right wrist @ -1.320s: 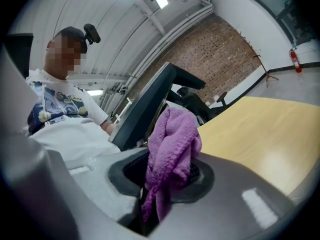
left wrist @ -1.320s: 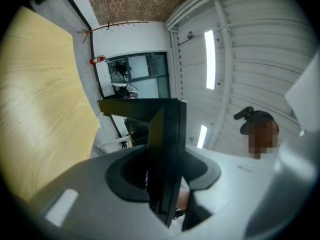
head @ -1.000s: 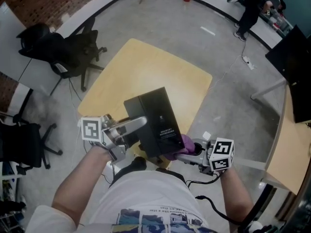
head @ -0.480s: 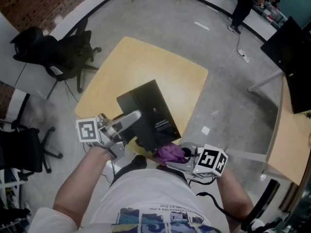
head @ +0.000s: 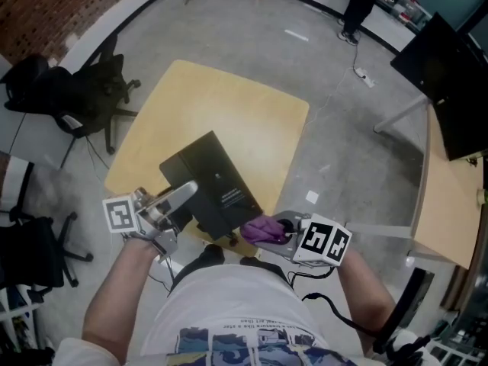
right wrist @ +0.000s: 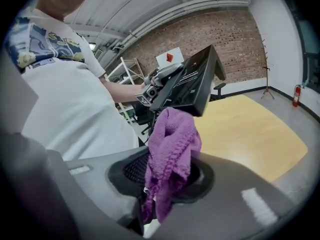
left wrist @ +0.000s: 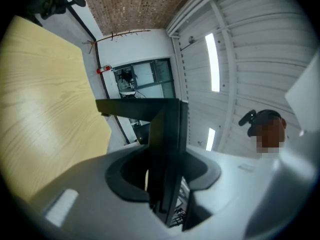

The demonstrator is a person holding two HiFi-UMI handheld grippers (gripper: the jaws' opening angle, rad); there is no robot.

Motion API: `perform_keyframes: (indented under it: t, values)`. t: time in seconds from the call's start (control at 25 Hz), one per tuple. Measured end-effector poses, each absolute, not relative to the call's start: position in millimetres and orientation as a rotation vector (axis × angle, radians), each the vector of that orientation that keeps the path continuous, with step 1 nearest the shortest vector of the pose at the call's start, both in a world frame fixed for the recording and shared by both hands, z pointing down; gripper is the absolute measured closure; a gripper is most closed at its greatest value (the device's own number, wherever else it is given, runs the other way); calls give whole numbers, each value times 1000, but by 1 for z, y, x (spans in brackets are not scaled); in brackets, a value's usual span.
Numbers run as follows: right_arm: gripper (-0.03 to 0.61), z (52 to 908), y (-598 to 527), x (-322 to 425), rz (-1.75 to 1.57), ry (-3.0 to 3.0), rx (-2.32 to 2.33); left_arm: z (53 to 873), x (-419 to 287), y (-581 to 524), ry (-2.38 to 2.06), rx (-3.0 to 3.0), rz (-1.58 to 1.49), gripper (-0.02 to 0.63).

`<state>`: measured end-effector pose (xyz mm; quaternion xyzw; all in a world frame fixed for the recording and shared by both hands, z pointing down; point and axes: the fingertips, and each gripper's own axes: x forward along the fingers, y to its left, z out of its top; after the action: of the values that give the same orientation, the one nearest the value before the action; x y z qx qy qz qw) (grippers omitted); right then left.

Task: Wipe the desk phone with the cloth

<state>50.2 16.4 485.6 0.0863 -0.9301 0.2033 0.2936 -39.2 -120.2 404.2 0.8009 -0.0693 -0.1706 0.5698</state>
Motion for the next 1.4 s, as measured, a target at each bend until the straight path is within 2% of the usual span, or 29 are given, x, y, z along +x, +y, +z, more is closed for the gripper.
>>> perform_keyframes:
  t: [0.6, 0.76, 1.08, 1.4]
  values:
    - [477, 472, 0, 78, 490, -2364, 311, 412, -47, -116, -79, 1928, -314, 431]
    - [476, 472, -4, 88, 452, -2322, 284, 434, -43, -114, -80, 1971, -211, 431]
    - [477, 459, -39, 74, 350, -2310, 247, 451, -23, -97, 11, 1933, -111, 431]
    - [477, 446, -100, 70, 325, -2326, 441, 462, -14, -89, 104, 1891, -31, 431]
